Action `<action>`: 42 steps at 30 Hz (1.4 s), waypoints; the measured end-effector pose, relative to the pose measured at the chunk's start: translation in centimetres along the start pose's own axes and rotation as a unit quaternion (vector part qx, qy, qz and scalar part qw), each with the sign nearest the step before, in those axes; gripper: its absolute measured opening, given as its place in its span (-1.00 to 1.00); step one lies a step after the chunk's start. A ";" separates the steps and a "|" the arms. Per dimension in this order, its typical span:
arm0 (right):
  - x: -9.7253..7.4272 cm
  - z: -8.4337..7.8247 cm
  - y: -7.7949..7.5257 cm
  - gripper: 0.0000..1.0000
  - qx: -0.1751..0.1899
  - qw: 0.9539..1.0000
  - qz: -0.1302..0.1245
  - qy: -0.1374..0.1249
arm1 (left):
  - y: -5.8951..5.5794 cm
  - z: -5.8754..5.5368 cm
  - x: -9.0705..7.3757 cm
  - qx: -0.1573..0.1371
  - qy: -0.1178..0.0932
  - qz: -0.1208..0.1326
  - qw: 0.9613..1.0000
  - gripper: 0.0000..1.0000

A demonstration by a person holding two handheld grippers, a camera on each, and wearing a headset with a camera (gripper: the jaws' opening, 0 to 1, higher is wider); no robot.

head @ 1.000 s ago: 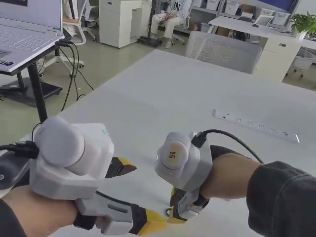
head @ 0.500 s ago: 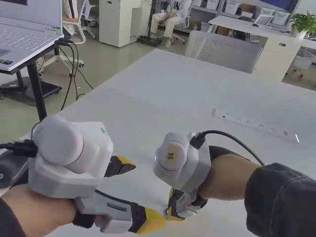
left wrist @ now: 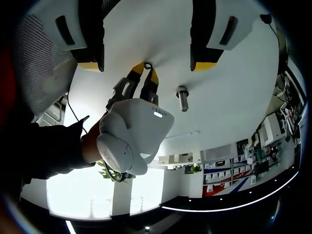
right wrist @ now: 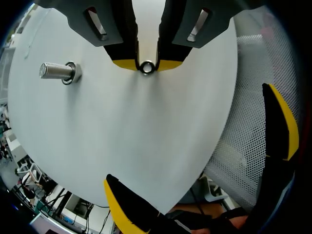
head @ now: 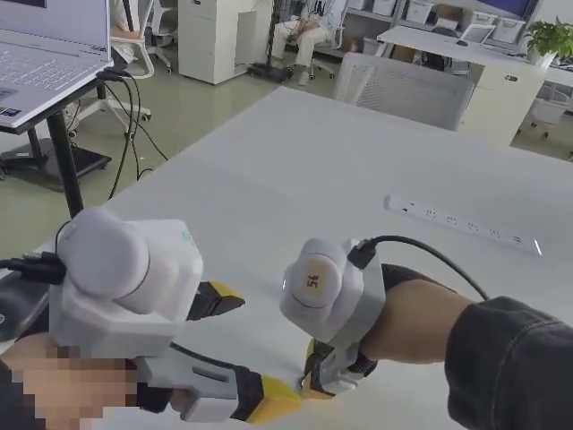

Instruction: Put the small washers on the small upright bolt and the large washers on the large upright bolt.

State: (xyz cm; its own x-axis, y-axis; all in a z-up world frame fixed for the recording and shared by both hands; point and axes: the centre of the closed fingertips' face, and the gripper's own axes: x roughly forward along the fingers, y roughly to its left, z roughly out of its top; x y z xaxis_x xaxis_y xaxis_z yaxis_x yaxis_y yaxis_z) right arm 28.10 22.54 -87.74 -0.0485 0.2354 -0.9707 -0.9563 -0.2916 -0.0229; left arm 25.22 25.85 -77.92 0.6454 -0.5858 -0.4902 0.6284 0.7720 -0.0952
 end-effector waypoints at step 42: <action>-2.4 -6.2 0.6 -0.73 0.052 0.998 -0.007 0.022 | -0.3 0.1 0.1 0.005 0.002 -0.010 1.000 0.40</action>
State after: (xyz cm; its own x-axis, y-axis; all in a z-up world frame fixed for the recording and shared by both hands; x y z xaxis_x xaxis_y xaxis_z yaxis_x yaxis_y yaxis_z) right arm 29.42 16.08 -86.91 -0.0238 0.1965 -0.9802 -0.9818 -0.1894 -0.0142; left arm 25.10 25.52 -77.83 0.6313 -0.6002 -0.4911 0.6450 0.7579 -0.0972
